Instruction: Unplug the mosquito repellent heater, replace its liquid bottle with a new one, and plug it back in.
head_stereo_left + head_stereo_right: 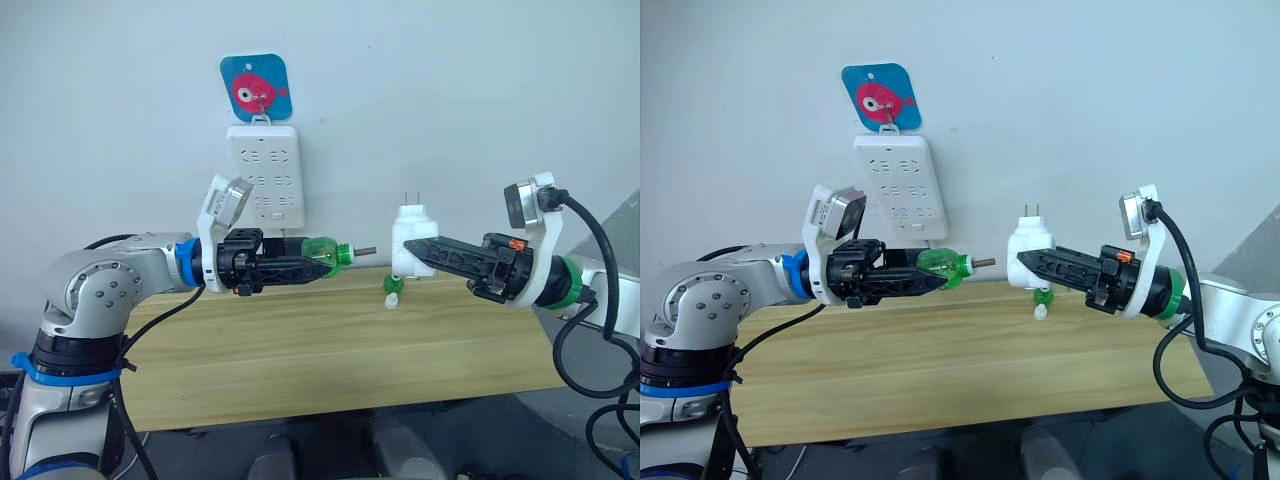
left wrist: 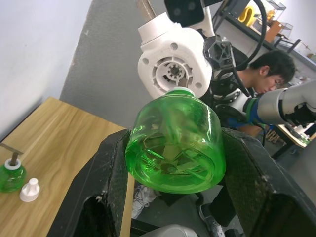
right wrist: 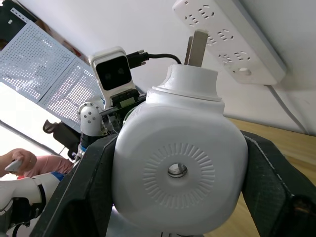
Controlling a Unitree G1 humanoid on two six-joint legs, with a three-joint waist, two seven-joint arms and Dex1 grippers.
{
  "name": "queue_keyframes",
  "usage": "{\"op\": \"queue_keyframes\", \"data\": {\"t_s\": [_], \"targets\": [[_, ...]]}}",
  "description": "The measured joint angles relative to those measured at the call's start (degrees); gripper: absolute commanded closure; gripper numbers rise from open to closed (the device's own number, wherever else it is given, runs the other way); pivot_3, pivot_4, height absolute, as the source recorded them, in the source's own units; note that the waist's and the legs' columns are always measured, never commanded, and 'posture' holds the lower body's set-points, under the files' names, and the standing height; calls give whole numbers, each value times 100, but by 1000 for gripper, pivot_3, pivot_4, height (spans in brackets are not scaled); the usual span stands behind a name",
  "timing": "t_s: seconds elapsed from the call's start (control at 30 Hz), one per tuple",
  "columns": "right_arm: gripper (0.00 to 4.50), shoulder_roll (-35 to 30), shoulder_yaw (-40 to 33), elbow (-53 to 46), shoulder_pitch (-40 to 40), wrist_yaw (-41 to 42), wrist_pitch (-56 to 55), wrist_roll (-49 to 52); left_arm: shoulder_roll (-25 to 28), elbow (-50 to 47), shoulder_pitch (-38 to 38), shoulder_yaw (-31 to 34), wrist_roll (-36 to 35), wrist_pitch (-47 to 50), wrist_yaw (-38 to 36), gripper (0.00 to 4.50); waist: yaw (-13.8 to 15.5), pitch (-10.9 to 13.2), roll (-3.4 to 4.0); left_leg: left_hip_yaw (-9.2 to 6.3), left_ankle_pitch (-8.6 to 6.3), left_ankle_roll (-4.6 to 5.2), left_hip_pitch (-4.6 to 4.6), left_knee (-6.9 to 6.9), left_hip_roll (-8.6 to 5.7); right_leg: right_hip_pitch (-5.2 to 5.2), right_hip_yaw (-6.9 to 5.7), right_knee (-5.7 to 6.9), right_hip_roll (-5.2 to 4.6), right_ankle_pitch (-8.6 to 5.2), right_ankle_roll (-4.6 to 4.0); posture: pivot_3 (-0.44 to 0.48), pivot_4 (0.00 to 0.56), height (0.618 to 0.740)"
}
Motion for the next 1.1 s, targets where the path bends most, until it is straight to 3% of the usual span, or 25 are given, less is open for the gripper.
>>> {"op": "queue_keyframes", "data": {"t_s": [1.1], "targets": [[1413,44,231,0,-100,38,0,0,-351,124,-295,-301,561,-12,-257,2100,2,0,0,-1,0,0,0,1,0,0,0,0,0,2,-3,-177,106,740]]}}
